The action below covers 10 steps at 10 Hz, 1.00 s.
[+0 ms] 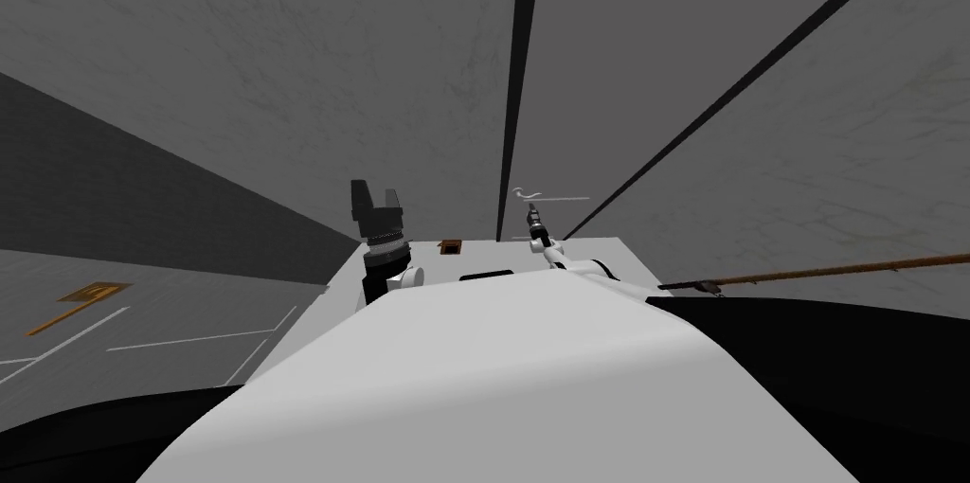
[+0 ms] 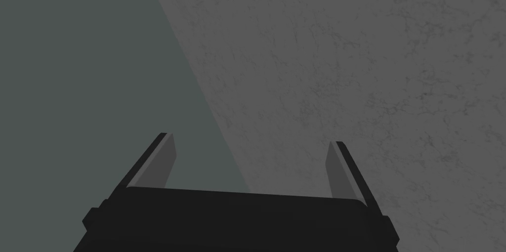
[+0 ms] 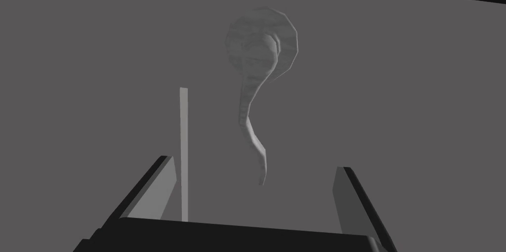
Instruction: Pull the door open
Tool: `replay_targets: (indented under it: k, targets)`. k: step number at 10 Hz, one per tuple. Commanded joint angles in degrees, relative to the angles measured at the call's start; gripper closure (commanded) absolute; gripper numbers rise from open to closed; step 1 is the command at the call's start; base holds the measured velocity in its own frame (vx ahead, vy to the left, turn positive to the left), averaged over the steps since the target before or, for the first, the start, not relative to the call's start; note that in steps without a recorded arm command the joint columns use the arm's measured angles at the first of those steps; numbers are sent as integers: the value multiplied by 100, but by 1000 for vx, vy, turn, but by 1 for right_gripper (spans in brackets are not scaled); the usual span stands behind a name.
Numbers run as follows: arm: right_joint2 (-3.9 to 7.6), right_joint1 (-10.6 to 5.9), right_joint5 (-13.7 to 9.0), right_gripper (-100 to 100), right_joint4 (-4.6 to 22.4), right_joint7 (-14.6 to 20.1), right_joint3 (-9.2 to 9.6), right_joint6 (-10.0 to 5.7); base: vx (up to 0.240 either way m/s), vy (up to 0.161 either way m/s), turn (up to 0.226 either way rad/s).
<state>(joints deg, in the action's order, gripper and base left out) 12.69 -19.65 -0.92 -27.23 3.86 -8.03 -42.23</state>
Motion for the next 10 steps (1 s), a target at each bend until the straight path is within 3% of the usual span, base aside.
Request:
replay_targets:
  k: [1,2,4,6,7,8,9,10]
  targets:
    - [138,128,-23,-100,-67,134,-22,-27,206,43,135]
    - [254,194,-48,-100,-35,227,-51,-78,183,47,131]
    - [254,194,-48,-100,-35,227,-51,-78,95,34,23]
    - [568,370,-116,-100,50,476,-130,-215,147,21,204]
    - [568,253,-116,-100,472,476,-130,-215,137,16,69]
    - [568,370,-116,-100,309,476,-130,-215,57,21,-33]
    - [568,370,-116,-100,516,476,-130,-215,9,13,-9]
    - [568,370,-116,-100,204,476,-130,-215,-14,3,-5]
